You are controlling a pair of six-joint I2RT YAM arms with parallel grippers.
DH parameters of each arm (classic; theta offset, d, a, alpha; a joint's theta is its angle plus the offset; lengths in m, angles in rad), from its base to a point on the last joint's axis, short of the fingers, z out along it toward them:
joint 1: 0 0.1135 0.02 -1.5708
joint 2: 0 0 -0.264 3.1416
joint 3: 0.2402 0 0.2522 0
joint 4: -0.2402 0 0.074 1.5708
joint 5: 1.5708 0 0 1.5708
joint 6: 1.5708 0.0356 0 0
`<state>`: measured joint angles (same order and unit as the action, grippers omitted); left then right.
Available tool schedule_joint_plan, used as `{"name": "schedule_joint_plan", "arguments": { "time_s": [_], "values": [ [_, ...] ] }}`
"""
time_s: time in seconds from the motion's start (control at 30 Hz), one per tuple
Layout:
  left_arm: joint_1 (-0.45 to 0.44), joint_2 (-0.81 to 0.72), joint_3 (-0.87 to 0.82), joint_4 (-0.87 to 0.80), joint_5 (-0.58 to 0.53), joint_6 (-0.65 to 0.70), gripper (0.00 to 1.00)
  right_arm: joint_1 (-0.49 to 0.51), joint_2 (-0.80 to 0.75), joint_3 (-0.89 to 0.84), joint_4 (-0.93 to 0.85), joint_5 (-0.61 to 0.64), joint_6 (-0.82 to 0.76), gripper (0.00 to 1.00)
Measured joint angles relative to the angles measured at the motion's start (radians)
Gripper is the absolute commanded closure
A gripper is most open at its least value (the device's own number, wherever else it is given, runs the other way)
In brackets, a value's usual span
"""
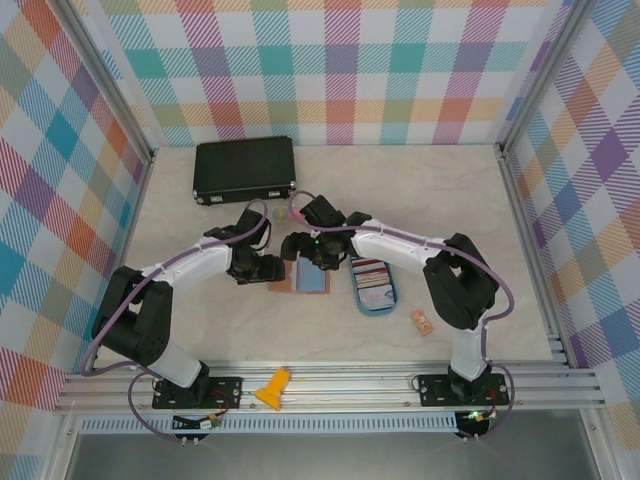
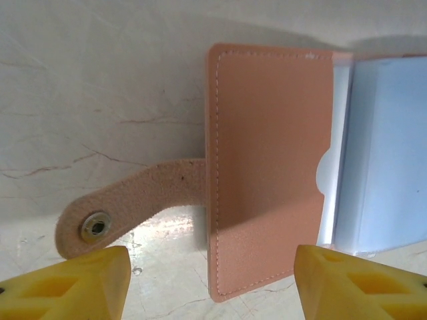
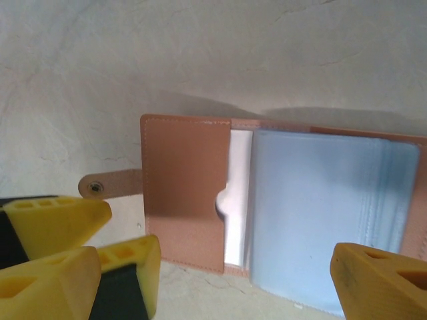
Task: Put the credit cards into the card holder
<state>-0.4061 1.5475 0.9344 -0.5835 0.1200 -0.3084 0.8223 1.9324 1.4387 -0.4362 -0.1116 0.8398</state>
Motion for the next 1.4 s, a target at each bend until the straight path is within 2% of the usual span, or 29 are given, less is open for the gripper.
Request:
{"name": "schedule_joint_plan", "arguments": {
  "time_s": [0.17,0.47,1.0,1.4],
  "values": [
    [0.010,0.023,-0.013,0.035,0.015,0.011,0.45,0.003,0.046,0.027,-0.005,0.008,0.014,0.11],
    [0.011,0.043,-0.046,0.069,0.018,0.005,0.52,0.004,0.106,0.045,-0.022,0.017,0.024,0.11],
    [0.017,0.056,-0.061,0.115,0.056,0.003,0.58,0.004,0.152,0.089,-0.036,0.013,0.107,0.10],
    [0.017,0.056,-0.063,0.119,0.067,0.003,0.59,0.004,0.177,0.091,0.052,-0.069,0.216,0.10]
  ]
}}
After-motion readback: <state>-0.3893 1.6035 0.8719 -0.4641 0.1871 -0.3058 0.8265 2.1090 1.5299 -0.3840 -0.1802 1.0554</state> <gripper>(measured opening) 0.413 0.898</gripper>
